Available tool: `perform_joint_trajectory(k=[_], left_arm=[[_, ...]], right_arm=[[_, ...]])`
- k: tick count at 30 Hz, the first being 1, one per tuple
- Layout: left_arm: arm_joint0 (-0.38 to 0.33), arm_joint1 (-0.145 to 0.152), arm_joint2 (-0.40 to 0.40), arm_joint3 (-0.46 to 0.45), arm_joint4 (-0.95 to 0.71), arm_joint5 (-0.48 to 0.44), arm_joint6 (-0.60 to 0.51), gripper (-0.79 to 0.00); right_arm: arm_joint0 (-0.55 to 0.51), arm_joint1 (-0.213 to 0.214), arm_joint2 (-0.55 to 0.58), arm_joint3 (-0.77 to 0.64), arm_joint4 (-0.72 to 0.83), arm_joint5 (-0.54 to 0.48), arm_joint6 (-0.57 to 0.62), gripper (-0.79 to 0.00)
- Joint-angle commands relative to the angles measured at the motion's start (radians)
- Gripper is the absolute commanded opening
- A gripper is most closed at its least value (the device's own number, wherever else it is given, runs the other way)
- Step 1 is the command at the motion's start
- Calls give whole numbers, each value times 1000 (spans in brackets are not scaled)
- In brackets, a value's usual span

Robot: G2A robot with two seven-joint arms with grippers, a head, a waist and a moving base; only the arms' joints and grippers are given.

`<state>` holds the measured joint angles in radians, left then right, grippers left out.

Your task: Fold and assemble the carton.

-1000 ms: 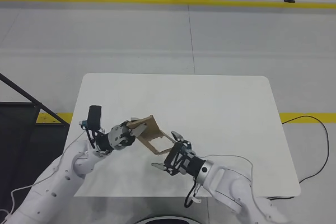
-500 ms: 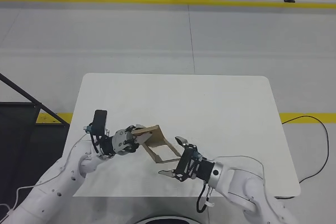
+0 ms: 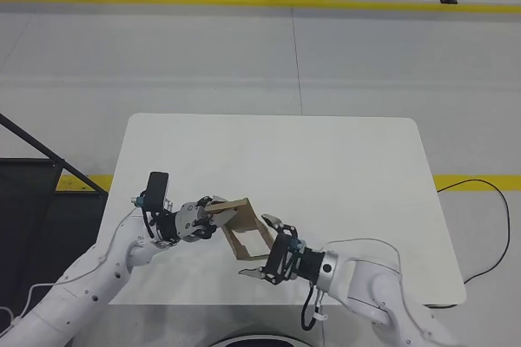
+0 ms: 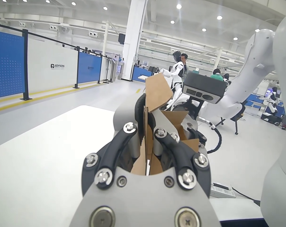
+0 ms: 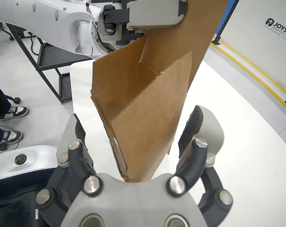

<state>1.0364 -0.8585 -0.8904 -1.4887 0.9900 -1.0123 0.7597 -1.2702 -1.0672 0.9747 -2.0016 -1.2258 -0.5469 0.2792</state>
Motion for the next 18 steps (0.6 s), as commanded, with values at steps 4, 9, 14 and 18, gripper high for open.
perform_joint_trajectory(k=[4,9,14,18], left_arm=[[-14,5,21,8,13,0,33,-785],[-29,10,44,4,22,0,48,-785],[-41,14,60,-4,21,0,48,-785],[-48,18,71,-17,26,0,48,-785]], right_arm=[[10,0,-3,8,16,-68,-6,0],[21,0,-5,17,31,-108,-11,0],[37,-5,-24,26,38,-120,-4,0],[51,-7,-24,43,58,-133,1,0]])
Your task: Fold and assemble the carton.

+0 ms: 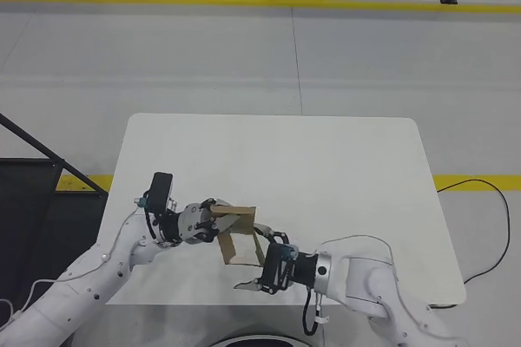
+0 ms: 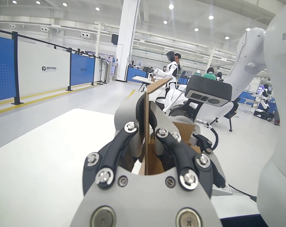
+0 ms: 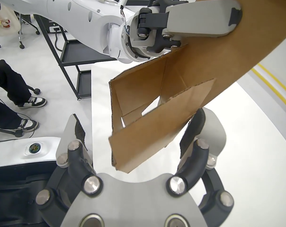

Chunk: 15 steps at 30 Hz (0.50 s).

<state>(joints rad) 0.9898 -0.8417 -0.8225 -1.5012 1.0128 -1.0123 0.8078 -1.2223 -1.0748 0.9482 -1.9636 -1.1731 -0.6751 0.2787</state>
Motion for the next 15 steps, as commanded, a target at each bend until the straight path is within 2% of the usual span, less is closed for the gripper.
perform_joint_trajectory(k=[1,6,15], left_arm=[[-2,3,6,-8,3,0,0,-785],[-5,16,22,-31,-10,0,0,-785],[-23,42,56,-50,-62,0,0,-785]], right_arm=[[4,0,6,9,11,-9,4,0],[2,11,59,29,58,-77,3,0],[-63,39,177,19,94,-193,-41,0]])
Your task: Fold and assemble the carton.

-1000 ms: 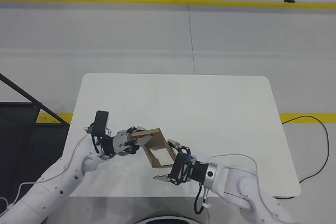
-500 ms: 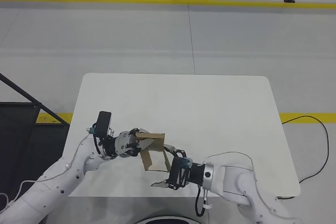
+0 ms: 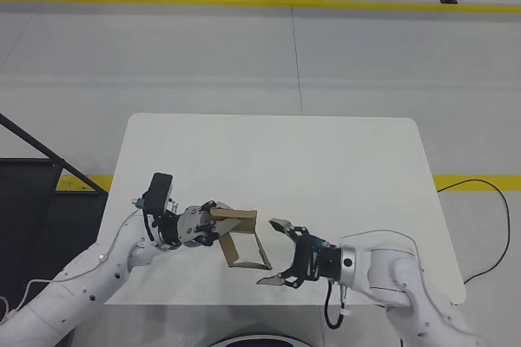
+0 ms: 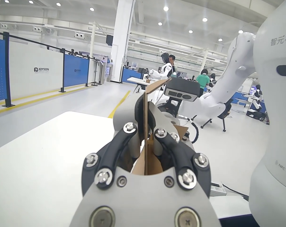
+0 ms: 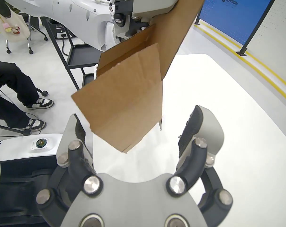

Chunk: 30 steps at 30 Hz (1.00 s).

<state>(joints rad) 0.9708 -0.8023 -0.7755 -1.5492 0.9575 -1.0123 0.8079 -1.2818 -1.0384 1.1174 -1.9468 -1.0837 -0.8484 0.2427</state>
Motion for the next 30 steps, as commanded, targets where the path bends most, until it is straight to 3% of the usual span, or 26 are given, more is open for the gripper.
perform_joint_trajectory(k=[1,7,12,30], left_arm=[[-10,5,20,-5,-12,0,0,-785],[-68,19,111,-13,-49,0,0,-785],[-111,22,169,-13,-94,0,0,-785],[-167,14,257,-3,-153,0,0,-785]], right_arm=[[-5,4,15,6,8,-37,-6,0],[28,7,2,41,41,-109,18,0],[72,0,-44,60,57,-109,39,0],[146,-23,-146,81,35,-75,6,0]])
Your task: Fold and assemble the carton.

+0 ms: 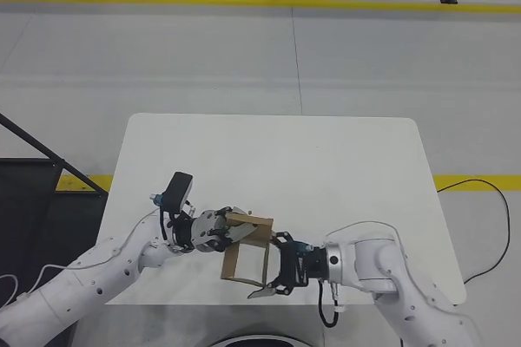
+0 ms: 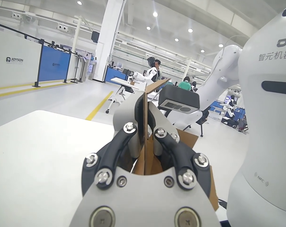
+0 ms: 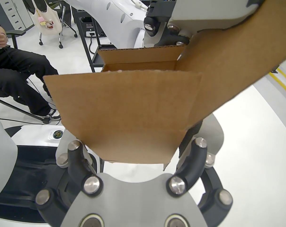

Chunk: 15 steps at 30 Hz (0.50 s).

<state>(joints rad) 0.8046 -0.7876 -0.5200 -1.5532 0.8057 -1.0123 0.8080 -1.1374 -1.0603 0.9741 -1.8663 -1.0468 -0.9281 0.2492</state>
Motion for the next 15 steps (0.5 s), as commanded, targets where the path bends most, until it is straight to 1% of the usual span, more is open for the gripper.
perform_joint_trajectory(k=[1,9,15], left_arm=[[-2,-2,2,2,-1,0,0,-785],[0,-10,-6,17,-8,0,0,-785],[4,-14,-11,24,-10,0,0,-785]], right_arm=[[2,-2,-6,1,-6,15,0,0],[-2,-8,-29,-21,-39,78,2,0],[-5,-11,-36,-32,-57,102,-5,0]])
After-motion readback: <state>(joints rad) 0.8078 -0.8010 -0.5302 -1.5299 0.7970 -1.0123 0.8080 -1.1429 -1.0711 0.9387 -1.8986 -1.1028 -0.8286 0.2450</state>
